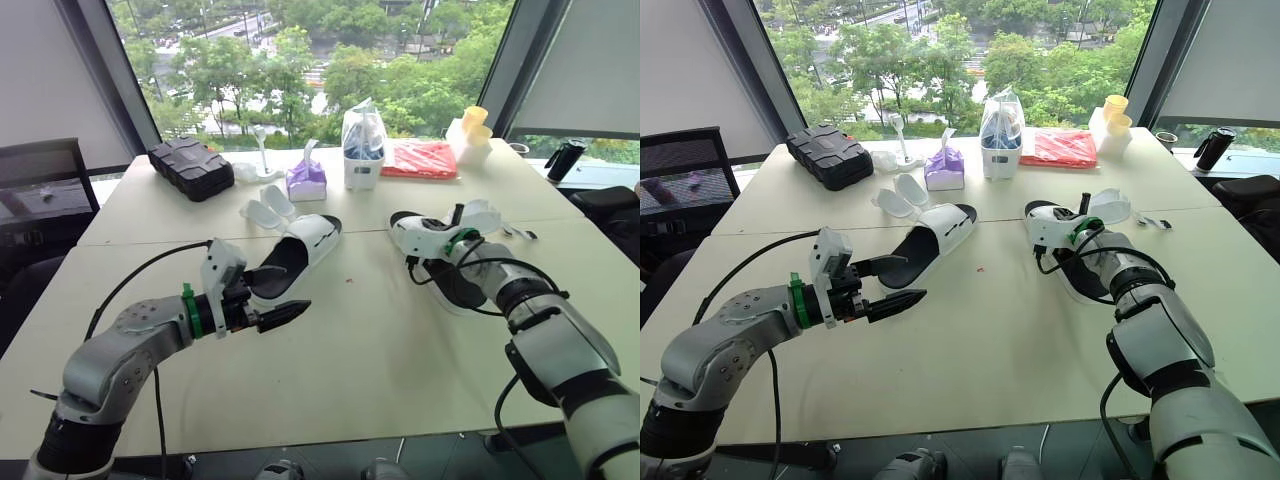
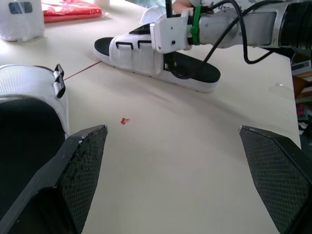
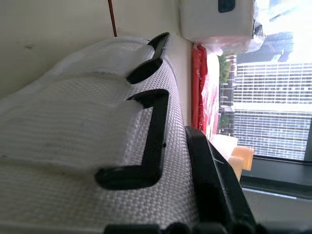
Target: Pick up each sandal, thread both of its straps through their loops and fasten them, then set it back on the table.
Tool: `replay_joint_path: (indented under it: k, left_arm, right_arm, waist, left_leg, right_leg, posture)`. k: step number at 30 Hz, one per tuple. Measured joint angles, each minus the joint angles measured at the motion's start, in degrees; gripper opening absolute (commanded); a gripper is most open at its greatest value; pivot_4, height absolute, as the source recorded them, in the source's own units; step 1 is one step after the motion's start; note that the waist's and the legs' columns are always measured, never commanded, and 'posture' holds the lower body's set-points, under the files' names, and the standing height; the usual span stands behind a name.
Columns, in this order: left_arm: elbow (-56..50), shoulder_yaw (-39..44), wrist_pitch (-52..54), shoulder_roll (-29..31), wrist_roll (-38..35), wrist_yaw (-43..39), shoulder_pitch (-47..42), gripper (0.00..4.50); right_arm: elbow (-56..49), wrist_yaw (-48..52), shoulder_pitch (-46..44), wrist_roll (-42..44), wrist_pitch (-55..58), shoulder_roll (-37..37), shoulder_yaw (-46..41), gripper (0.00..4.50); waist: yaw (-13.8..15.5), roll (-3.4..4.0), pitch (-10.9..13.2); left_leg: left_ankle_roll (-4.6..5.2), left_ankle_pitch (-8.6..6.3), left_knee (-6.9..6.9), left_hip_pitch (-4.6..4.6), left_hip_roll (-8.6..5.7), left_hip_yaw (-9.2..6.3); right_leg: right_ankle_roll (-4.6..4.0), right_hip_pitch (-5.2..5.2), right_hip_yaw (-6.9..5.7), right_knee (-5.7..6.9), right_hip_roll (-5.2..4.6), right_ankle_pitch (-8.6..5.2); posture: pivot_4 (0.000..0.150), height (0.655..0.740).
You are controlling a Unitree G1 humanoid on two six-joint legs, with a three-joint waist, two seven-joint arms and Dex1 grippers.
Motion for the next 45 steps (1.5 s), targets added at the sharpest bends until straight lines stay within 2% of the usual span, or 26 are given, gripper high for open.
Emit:
replay_joint_path:
  k: [5,9,16,22,37,45]
  left_arm:
    - [0.0,0.0,0.0,0.0,0.0,0.2,0.0,4.5]
    - [0.9,-0.2,-1.0,0.7,1.4,-1.1,-0.1,4.5]
    - [6.8,-4.3,-4.2,1.8,4.7,-8.1,-3.0,4.5]
    - [9.3,-5.1,-5.6,0.2,6.1,-9.8,-5.3,4.5]
    - [8.9,-5.7,-6.2,-0.8,6.7,-9.9,-4.4,4.5]
    - [7.9,-5.6,-5.7,-0.8,6.5,-9.2,-3.9,4.5]
  right_arm:
    - [0.2,-0.4,-0.3,-0.7,-0.6,0.0,0.5,0.02]
    - [-1.6,-1.0,-0.4,-2.0,-7.3,-1.5,2.0,0.02]
    - [-26.6,0.3,3.7,-5.0,-37.4,-14.2,5.5,0.02]
    - [-37.3,3.7,9.1,-4.9,-53.1,-17.2,6.5,0.02]
    - [-42.1,13.7,14.9,1.7,-56.4,-14.2,6.3,0.02]
    - [-44.5,22.9,19.0,12.1,-51.4,-13.5,6.4,0.02]
  waist:
    - [0.0,0.0,0.0]
    - [0.0,0.03,0.0]
    - [0.2,0.08,0.1]
    - [0.1,0.05,0.1]
    - [0.2,0.02,0.1]
    - [0.3,0.01,0.1]
  left_leg:
    - [-0.01,0.0,0.0,0.01,0.0,0.0]
    - [-0.01,0.01,-0.05,0.0,0.0,0.12]
    - [-0.01,0.0,-0.11,-0.05,0.05,0.49]
    - [0.01,0.01,-0.06,-0.03,0.06,0.99]
    - [0.0,0.0,-0.02,-0.01,0.42,1.23]
    - [0.0,0.0,0.0,0.0,0.51,1.26]
  right_leg:
    - [0.0,-0.01,0.03,0.02,0.02,0.0]
    - [0.0,-0.14,0.16,0.1,0.03,0.0]
    - [0.03,-0.41,0.56,0.22,0.14,-0.01]
    - [0.09,-0.6,0.96,0.37,0.14,0.03]
    - [0.02,-0.81,1.24,0.65,0.49,0.06]
    - [-0.03,-0.8,1.25,0.65,0.54,0.09]
  posture:
    - [0.15,0.74]
    - [0.15,0.74]
    - [0.15,0.74]
    - [0.15,0.74]
    - [0.15,0.74]
    - [0.15,0.74]
